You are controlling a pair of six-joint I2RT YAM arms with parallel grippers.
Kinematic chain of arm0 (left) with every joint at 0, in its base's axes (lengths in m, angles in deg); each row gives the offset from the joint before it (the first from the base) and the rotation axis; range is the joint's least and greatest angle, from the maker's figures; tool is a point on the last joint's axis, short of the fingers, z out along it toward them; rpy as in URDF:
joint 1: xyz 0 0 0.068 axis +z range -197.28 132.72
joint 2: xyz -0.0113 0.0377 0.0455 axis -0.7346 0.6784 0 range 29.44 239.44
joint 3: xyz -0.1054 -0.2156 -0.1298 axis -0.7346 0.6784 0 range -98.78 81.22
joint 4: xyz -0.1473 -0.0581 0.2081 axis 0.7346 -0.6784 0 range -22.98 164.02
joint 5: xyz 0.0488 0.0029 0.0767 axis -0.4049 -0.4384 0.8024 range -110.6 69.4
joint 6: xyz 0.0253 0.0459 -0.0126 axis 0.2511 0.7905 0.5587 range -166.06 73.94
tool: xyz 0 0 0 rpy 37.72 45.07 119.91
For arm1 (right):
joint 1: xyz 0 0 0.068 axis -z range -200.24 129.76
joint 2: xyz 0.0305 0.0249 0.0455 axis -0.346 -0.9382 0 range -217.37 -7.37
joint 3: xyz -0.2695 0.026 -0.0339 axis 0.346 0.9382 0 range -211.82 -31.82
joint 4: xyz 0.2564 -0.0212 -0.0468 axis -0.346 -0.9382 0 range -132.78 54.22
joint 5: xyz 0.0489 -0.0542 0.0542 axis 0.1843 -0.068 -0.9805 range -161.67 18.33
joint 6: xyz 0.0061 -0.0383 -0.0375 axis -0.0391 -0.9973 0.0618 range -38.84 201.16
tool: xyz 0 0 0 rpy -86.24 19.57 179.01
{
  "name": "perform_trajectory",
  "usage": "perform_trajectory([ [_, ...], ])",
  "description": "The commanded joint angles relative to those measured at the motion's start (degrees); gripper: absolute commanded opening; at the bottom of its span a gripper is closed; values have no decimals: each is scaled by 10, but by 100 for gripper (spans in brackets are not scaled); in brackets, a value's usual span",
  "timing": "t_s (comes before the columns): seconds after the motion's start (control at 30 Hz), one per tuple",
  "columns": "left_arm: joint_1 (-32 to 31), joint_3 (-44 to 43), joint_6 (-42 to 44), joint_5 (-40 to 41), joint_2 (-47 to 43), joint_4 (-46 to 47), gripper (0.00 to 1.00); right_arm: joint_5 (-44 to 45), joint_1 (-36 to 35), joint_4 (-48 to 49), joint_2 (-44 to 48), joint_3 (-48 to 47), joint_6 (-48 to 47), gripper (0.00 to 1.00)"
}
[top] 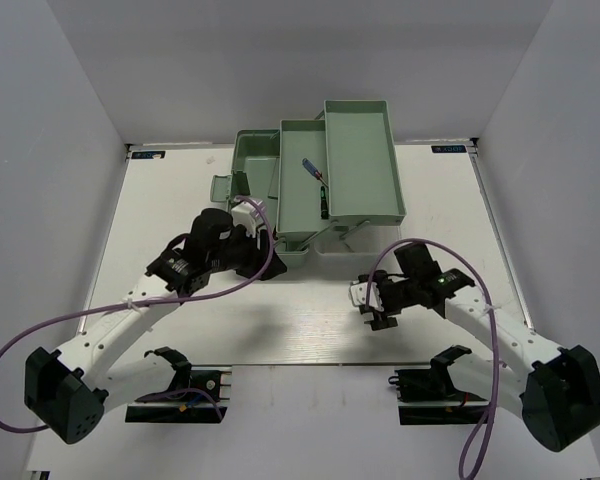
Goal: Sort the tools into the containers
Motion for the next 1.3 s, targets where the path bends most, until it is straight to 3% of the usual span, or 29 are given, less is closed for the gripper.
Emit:
perform_trajectory([
  [0.0, -6, 5, -11, 17, -21, 1, 61, 15, 2, 67, -18, 17, -60, 77],
  [0.37, -16, 37, -44, 40, -63, 1, 61, 82, 0, 191, -69, 51, -33, 76],
  [0.8, -27, 48, -56, 52, -69, 1, 61, 123, -2, 189, -154, 15, -24, 68],
  [1.03, -32, 48, -66, 62, -74, 1, 61, 120, 2, 116, -167, -13, -53, 40],
  [1.17, -37, 43, -66, 62, -74, 1, 61, 112, 3, 89, -145, -6, -58, 16],
  [1.23, -37, 38, -66, 56, -66, 7, 61, 68, 4, 19, -109, -38, -51, 12],
  [1.27, -43, 33, -66, 49, -49, 7, 61, -3, 6, -39, -101, -53, -44, 6],
])
